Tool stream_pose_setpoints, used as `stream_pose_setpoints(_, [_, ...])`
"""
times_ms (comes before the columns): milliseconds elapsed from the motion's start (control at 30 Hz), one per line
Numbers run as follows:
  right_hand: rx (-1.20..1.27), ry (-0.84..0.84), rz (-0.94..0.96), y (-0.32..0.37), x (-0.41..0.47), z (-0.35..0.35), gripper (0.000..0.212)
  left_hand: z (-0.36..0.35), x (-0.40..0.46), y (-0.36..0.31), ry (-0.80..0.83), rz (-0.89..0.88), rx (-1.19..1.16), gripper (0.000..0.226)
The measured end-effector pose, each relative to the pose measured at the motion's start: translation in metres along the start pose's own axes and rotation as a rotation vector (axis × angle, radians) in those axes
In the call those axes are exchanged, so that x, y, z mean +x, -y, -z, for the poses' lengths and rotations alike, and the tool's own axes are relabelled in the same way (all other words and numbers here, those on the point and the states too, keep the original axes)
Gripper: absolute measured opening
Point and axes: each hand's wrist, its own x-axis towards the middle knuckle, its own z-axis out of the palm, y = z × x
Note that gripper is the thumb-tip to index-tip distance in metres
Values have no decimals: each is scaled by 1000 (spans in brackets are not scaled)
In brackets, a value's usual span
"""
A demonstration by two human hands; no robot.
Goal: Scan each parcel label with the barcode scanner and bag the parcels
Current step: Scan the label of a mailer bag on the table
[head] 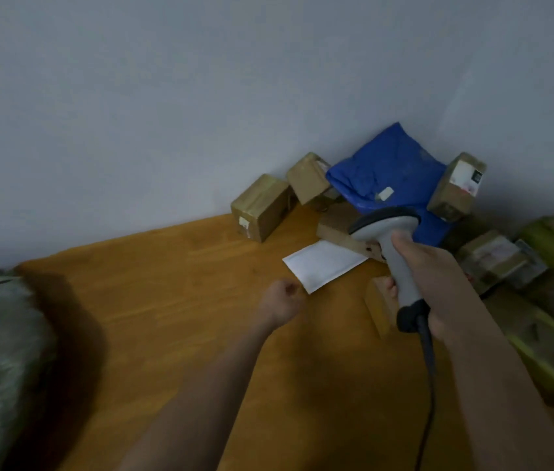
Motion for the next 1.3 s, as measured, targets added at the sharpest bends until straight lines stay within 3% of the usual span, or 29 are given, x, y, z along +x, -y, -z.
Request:
stream_pose_setpoints(133, [-33,20,-35,-6,43,41,35,-54,52,-13,13,-34,274,71])
stream_pose_setpoints(233, [-82,27,-60,-16,68,63,31,-82,85,-3,-17,-36,556,83])
stream_pose_setpoints(300, [-88,39,-79,-27,80,74,29,-92,98,7,24,-2,663,80])
stream_pose_setpoints(467, [-86,64,-129,-42,94,81,30,-93,100,16,-51,20,633,44])
stream_pose_setpoints(567, [-60,100,-136,-42,93,69,29,-89,81,21,-48,121,500,35])
stream_pose_setpoints(667, [-52,159,-135,-41,82,55,29,-86,52,31,-32,94,436,14])
stream_pose_setpoints(800, [-55,192,-120,-40,63,39,31,-67,3,47,-86,97,179,37])
stream_pose_setpoints(900, [-27,204,-101,-42,43,26,32,-45,-38,61,-254,325,-343,26])
stream_pose_setpoints(1000, [-41,220,-83,-45,19,8,33,-32,-76,91,-215,537,-724,16])
stream_pose_setpoints(1167, [-146,302,-108,-57,-23,-33,35,-28,-138,131,-170,739,-993,12])
stream_pose_setpoints(1300, [-196,341,-162,-70,-51,-62,39,-30,-166,154,-194,773,-1072,12])
